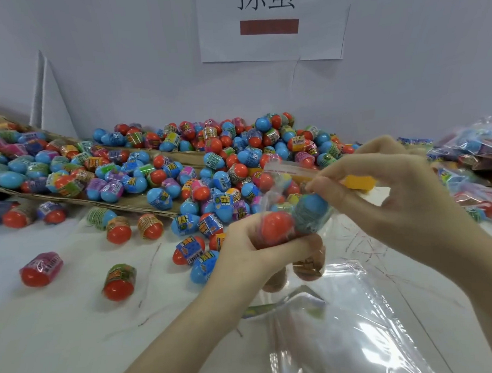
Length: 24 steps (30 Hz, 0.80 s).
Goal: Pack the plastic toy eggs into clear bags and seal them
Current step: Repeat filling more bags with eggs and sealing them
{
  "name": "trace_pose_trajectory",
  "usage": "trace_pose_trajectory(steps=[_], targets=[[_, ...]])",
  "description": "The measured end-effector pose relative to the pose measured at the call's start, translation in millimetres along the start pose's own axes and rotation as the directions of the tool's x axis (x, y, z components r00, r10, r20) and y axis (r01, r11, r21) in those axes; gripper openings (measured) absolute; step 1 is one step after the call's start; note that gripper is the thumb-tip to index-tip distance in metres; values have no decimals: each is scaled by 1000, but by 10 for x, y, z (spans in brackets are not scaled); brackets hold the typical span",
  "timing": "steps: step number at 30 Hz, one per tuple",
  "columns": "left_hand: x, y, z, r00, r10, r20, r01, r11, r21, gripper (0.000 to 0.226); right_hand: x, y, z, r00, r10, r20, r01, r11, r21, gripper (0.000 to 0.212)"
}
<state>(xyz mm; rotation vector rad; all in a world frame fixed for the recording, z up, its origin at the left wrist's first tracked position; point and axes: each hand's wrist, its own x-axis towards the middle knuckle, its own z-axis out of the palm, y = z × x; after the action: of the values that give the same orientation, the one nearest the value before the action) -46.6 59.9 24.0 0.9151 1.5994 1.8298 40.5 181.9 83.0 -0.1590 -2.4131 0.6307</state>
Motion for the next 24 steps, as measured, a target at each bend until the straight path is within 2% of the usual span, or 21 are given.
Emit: trace_pose_trajectory(steps=[2, 4, 6, 8, 14, 17, 21, 24], targets=[[-3, 5, -3, 999, -19, 48, 17, 999, 29, 31, 4, 36, 0, 999, 3, 45, -3, 1000, -6, 21], [-5, 1, 3, 996, -34, 84, 32, 999, 26, 31, 2, 48, 24, 988, 15, 155, -16, 1000, 8, 31], [3, -7, 3, 996, -47, 80, 47, 999, -3, 29, -4, 47, 52, 964, 24, 265, -28, 1000, 9, 35], [7, -8, -4, 994, -79, 72, 81, 997, -21, 30, -1, 56, 54, 956, 30, 291, -38, 999, 22, 36], [-12, 20, 8, 984, -161, 81, 170, 978, -123, 33, 19, 58, 79, 994, 18, 108, -21, 999, 34, 40], [-2, 0, -10, 975, -199, 98, 211, 968, -138, 32, 16, 72, 140, 999, 36, 37, -37, 999, 36, 35], [8, -21, -18, 972, -225, 60, 231, 966, -113, 34, 15, 98, 199, 993, 116, -11, -113, 978, 177, 34], [15, -28, -12, 982, -189, -13, 187, 978, -90, 35, 8, 76, 214, 990, 139, 3, -136, 971, 198, 30]])
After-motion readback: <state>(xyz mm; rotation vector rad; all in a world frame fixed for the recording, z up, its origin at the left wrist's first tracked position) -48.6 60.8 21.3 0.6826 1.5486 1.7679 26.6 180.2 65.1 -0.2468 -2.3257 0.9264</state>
